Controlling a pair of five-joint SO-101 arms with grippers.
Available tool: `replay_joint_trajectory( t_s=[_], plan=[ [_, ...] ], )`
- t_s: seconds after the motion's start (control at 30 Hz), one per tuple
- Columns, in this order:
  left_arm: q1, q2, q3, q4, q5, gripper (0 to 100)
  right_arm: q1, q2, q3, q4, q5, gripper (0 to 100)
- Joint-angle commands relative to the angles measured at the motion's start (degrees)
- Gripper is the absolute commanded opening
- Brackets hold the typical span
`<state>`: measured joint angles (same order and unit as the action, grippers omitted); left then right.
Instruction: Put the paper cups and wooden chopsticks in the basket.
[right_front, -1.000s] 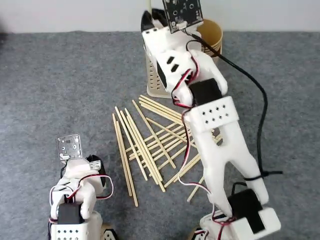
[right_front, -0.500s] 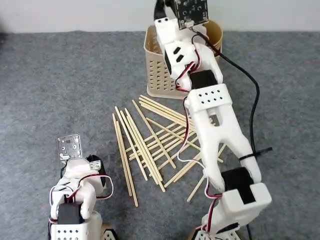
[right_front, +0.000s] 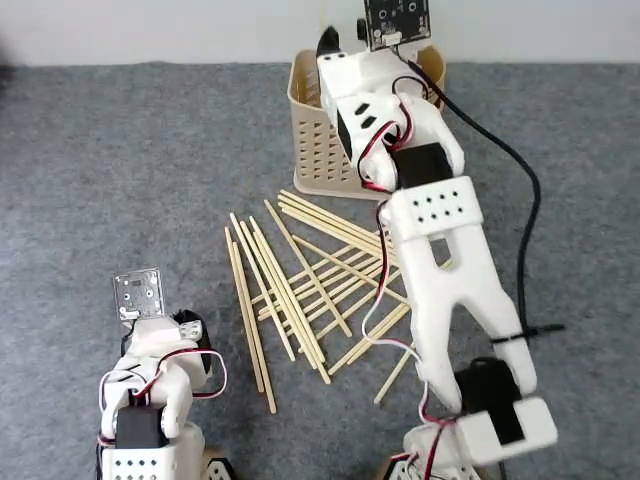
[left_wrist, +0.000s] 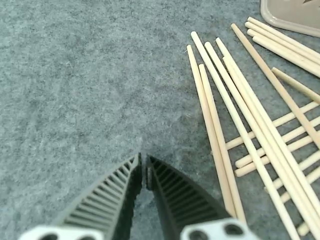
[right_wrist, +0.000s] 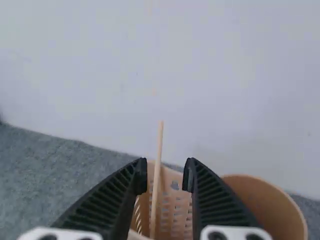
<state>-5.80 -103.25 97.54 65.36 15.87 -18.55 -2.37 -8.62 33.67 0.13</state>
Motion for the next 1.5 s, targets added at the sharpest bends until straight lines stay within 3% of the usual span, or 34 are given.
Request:
replay_joint_trajectory(
  t_s=[0.0,0.27,0.57,0.67,0.9,1.27,1.47],
  plan=[
    [-0.09,-0.79,-1.1,0.18,-0.26,1,-0.4,-6.2,-2.99,12.79,-0.62,13.3],
    [-0.09,-0.79,-1.1,0.18,-0.26,1,-0.92,-7.69,-2.9,36.7,-5.36,13.6],
    [-0.09,-0.79,-1.1,0.18,-0.26,1,-11.3,-1.54,-2.73,49.54,-5.63,13.8],
    [-0.09,-0.79,-1.1,0.18,-0.26,1,-13.85,5.14,-2.99,49.1,-7.82,14.3],
    [-0.09,-0.79,-1.1,0.18,-0.26,1,-18.15,18.77,-3.08,42.77,-8.44,29.9],
    [-0.09,-0.79,-1.1,0.18,-0.26,1,-22.11,28.7,-3.16,30.46,-8.26,29.9],
    [-0.09,-0.79,-1.1,0.18,-0.26,1,-22.11,32.84,-3.16,28.62,-6.86,29.9]
  ],
)
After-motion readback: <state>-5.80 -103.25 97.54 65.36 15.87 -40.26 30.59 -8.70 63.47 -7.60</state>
